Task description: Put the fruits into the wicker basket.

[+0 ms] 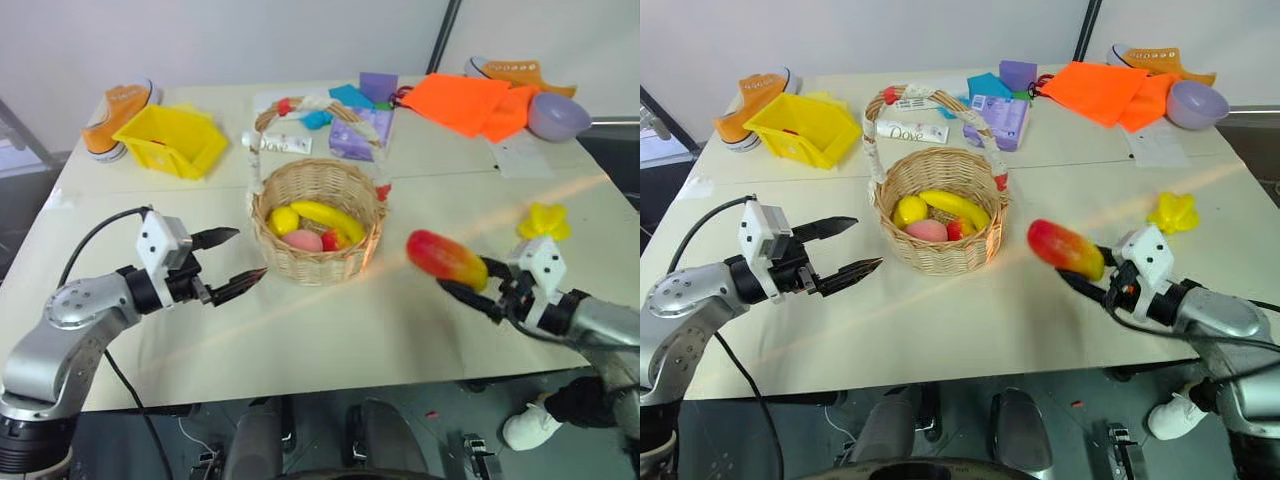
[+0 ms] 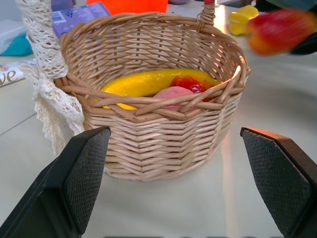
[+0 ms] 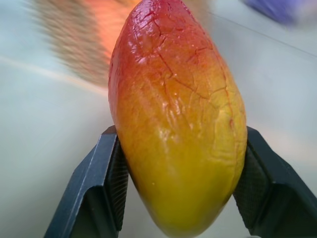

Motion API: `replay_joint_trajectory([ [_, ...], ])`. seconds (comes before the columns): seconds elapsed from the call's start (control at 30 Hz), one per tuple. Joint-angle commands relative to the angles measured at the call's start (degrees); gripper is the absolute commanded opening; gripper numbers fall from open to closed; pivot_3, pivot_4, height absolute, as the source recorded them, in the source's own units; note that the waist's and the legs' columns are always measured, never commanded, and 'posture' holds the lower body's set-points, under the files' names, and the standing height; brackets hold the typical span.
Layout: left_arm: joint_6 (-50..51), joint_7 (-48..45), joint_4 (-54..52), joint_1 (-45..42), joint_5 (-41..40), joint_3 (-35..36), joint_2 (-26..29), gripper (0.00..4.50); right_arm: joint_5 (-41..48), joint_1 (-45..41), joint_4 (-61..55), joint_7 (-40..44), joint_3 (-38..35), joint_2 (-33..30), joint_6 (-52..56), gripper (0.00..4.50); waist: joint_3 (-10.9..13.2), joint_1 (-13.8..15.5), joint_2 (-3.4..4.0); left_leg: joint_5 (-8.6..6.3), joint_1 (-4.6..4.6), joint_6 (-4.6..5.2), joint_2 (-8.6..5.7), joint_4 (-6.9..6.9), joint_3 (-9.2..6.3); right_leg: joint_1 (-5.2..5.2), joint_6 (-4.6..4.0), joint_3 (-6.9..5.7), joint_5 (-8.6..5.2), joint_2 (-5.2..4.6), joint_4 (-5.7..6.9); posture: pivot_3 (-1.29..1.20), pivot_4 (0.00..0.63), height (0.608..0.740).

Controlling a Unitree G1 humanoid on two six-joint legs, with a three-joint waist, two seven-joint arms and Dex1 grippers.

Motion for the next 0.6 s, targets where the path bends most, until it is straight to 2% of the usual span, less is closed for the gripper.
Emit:
replay_joint_trajectory([
  [0.03, -1.30, -0.47, -0.59, -1.16, 0.16, 0.06, -0.22, 4.50, -0.33, -11.30, -5.66, -7.17, 8.68, 3.40, 4.32, 2.62, -0.01, 0.08, -0.02, 0.00, -0.02, -0.01, 0.01, -0.01, 0.00, -0.06, -0.04, 0.00, 0.02, 0.00, 0.00, 0.00, 0.150, 0.723],
  [0.17, -0.91, 0.21, -1.69, -1.19, -0.03, -0.33, -0.76, 4.50, -7.76, -26.93, -0.64, -15.65, 20.74, 10.45, 9.71, 2.62, -0.01, 0.78, -0.04, 0.05, -0.16, -0.07, 0.03, -0.01, 0.00, -0.26, -0.08, 0.00, 0.03, 0.00, 0.00, 0.00, 0.150, 0.723],
  [0.27, -0.67, 1.08, -2.73, -0.94, -0.14, -0.64, -1.29, 4.50, -11.90, -34.16, 5.08, -19.55, 26.08, 14.99, 12.80, 2.62, -0.02, 0.84, -0.05, 0.21, -0.30, -0.30, -0.04, -0.02, 0.02, -0.33, -0.08, -0.01, 0.03, -0.04, -0.01, 0.00, 0.150, 0.723],
  [0.37, -0.22, 2.18, -4.09, -0.61, -0.51, -0.73, -1.99, 4.50, -13.24, -35.79, 6.04, -19.56, 27.65, 16.33, 12.88, 3.59, -0.01, 0.93, -0.08, 0.21, -0.31, -0.29, -0.16, -0.03, 0.02, -0.28, -0.06, -0.03, 0.04, -0.11, -0.02, 0.00, 0.150, 0.723],
  [0.43, 0.26, 2.94, -5.20, -0.20, -0.93, -0.67, -2.38, 4.50, -13.77, -35.38, 4.33, -19.02, 27.27, 15.86, 11.87, 4.46, 0.00, 0.82, -0.08, 0.19, -0.33, -0.25, -0.22, -0.03, 0.03, -0.27, -0.05, -0.03, 0.05, -0.17, -0.02, 0.00, 0.150, 0.723],
  [0.53, 0.79, 3.62, -6.10, -0.09, -1.43, -0.74, -2.87, 4.50, -12.40, -33.27, 0.32, -16.77, 25.13, 14.18, 10.52, 4.46, 0.00, 0.75, -0.09, 0.05, -0.30, -0.01, -0.23, -0.01, 0.03, -0.26, -0.03, -0.03, 0.05, -0.17, -0.02, 0.00, 0.150, 0.723],
  [0.6, 1.36, 3.95, -7.00, -0.79, -2.13, -1.78, -3.59, 4.50, -6.06, -28.60, -5.32, -12.17, 19.00, 11.75, 10.07, 4.46, 0.00, 1.08, -0.09, 0.03, -0.26, 0.02, -0.22, -0.02, 0.00, -0.22, -0.03, -0.03, 0.05, -0.15, -0.01, 0.00, 0.150, 0.723],
])
